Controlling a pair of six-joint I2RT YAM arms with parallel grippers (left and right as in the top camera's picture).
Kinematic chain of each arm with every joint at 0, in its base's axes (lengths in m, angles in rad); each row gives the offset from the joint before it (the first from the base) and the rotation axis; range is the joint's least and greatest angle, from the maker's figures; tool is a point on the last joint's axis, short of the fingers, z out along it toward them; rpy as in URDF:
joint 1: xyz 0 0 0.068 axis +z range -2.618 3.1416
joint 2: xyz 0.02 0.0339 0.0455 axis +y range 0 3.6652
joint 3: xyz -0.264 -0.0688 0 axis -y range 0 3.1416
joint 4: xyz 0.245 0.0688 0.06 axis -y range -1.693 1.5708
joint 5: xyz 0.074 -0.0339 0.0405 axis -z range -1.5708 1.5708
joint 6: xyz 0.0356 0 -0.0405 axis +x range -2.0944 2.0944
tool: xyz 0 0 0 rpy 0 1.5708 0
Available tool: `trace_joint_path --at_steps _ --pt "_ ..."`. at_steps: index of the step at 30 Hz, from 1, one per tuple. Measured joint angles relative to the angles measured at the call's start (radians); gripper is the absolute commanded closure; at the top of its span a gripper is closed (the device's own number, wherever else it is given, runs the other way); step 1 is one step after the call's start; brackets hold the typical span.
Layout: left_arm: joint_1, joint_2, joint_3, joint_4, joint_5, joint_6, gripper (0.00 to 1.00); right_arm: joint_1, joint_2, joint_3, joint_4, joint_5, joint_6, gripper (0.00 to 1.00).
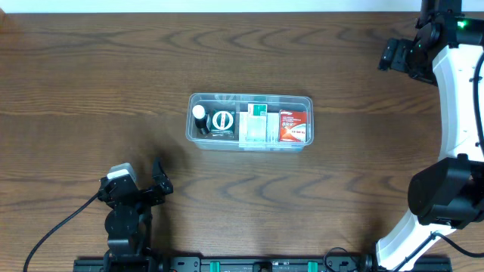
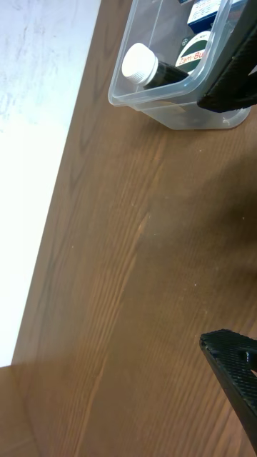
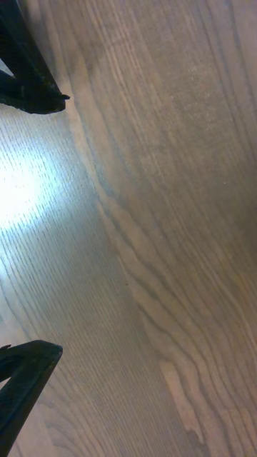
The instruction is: Pack container
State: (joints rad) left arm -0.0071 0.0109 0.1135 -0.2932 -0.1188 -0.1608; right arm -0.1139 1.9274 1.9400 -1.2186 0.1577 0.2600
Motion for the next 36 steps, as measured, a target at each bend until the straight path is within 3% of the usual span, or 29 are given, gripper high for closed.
trace_joint_path --at_steps 31,36 --pt "0.0 0.0 0.0 0.0 0.0 0.0 0.02 0.0 0.0 0.0 0.001 0.0 0.0 0.01" --pt "0.0 0.0 0.0 0.0 0.0 0.0 0.02 0.003 -0.007 -0.007 0.097 0.0 0.033 0.01"
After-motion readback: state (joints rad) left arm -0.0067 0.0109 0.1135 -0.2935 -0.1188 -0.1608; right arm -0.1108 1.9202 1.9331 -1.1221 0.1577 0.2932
